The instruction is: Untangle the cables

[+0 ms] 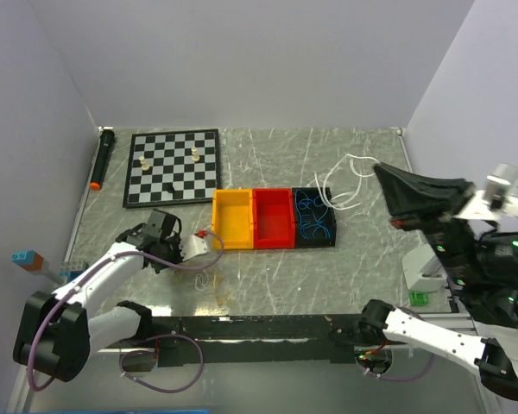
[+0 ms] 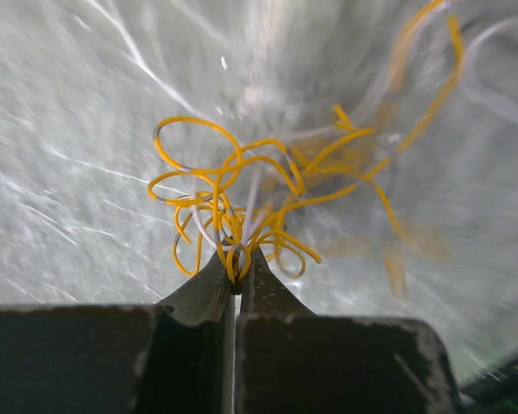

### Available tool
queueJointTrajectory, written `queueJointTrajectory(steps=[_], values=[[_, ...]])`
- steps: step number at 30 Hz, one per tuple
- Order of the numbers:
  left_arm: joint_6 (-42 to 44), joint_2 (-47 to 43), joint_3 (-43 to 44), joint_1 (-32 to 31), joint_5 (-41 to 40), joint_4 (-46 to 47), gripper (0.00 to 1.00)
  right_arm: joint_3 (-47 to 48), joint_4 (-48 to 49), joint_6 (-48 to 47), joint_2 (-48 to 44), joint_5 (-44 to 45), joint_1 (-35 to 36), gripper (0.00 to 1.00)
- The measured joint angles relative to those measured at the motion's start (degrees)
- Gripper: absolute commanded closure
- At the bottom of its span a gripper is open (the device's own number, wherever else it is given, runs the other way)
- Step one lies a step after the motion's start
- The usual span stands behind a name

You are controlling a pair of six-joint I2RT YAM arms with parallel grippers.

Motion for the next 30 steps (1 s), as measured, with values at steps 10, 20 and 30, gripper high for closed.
queueJointTrajectory(steps=[10, 20, 30], values=[[-1.6, -7.4, 12.5, 0.0, 15.7, -11.8, 0.99, -9.0, 4.7, -0.2, 13.7, 4.5, -0.4, 1.00], [-1.7, -9.6, 11.1, 0.0, 18.2, -16.2, 0.99, -16.8, 10.7, 3.7, 26.0, 4.6, -8.7, 1.00], [-2.6, -10.3, 10.5, 0.0, 18.4, -16.9, 0.99, -19.1, 15.3, 6.9, 33.8, 4.7, -11.4, 1.00]])
